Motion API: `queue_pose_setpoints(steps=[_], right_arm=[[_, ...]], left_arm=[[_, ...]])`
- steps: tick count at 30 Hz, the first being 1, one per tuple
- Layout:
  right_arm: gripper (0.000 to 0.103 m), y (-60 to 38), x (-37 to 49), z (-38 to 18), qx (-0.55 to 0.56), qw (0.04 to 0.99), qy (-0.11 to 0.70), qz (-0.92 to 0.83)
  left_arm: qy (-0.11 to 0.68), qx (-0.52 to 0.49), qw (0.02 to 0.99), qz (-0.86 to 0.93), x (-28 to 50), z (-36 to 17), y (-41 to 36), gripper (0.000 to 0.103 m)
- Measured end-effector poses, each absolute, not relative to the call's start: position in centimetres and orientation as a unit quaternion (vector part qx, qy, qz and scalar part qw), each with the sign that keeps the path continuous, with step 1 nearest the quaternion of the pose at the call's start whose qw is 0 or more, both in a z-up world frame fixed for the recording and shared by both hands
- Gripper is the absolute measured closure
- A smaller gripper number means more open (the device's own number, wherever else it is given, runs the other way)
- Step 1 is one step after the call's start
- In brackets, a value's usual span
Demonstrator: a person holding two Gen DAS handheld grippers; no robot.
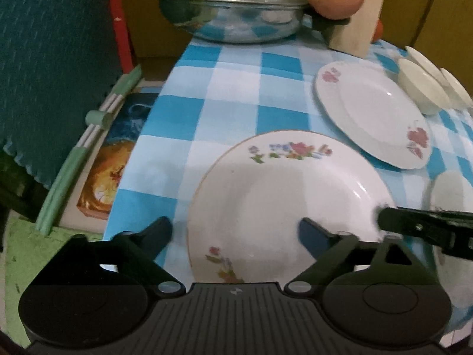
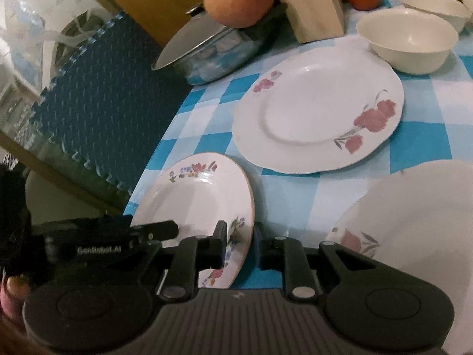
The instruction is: Organize plates and bowls
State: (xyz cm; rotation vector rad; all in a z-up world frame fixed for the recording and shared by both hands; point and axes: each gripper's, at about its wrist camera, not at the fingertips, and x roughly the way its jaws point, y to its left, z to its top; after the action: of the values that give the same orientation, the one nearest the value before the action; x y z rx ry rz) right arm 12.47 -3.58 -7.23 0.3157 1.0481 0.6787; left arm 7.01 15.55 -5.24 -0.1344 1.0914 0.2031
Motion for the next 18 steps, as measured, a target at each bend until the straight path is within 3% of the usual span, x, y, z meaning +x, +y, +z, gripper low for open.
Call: queue_pose_setpoints(steps=[3, 18], right_arm=[[0.085, -3.3, 12.3, -7.2, 0.144, 0.803, 0.484, 0.316], [0.085, -3.7, 12.5, -6.4, 0.159, 0.810, 0.474, 0.308]], left_arm=[[0.516, -0.062, 0.850, 0.082, 7.2, -5.2, 15.0, 0.010], [0.503, -0.058, 0.857, 0.094, 6.9, -4.1, 14.2, 0.012]])
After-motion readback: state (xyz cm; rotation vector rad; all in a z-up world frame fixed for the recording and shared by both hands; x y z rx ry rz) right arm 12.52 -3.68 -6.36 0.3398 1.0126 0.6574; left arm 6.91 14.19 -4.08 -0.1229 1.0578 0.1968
